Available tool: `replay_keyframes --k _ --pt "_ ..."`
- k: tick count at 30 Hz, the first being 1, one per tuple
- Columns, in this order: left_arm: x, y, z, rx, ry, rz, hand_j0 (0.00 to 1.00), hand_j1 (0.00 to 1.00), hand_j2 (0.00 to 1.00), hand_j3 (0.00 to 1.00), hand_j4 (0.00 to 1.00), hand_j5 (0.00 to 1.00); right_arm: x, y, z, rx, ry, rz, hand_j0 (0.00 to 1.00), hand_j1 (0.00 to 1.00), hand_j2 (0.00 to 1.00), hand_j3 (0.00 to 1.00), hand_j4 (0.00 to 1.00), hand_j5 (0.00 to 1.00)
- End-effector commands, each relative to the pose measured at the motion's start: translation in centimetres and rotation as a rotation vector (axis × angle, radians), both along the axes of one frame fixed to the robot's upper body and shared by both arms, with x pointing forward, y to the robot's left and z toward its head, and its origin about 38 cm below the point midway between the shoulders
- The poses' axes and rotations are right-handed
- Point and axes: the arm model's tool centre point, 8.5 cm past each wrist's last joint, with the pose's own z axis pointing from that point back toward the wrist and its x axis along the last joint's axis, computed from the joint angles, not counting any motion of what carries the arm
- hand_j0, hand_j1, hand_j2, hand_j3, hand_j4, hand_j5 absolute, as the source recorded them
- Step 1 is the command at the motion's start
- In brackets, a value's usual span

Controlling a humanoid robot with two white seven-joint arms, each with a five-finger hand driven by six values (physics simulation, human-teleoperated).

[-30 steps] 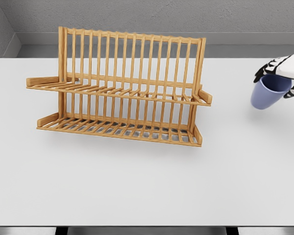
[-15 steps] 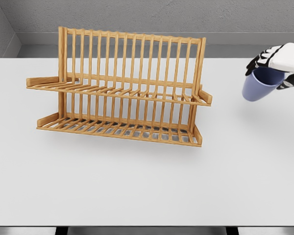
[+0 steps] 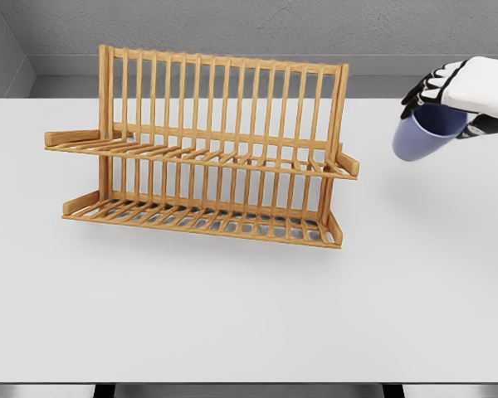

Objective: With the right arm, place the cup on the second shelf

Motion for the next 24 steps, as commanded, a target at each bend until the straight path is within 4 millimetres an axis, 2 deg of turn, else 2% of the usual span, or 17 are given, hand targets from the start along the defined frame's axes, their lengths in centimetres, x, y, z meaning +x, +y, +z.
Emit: replay_keyframes --k 1,18,24 --pt "0.1 0.0 0.0 0.0 -0.003 -0.001 1.0 1.0 1.0 1.0 1.0 1.0 -0.2 0.5 0.1 0.005 -0.004 0.013 0.68 0.68 0.68 0.68 0.68 0.68" --pt "0.1 0.0 0.0 0.0 -0.001 -0.001 1.0 1.0 1.0 1.0 1.0 1.0 -1.2 4.2 2.7 0.012 -0.089 0.124 0.68 0.68 0.68 0.68 0.68 0.68" --pt "0.1 0.0 0.0 0.001 -0.001 -0.001 1.0 1.0 1.0 1.0 1.0 1.0 -1.3 4.5 2.7 0.013 -0.093 0.133 0.68 0.68 0.68 0.68 0.68 0.68"
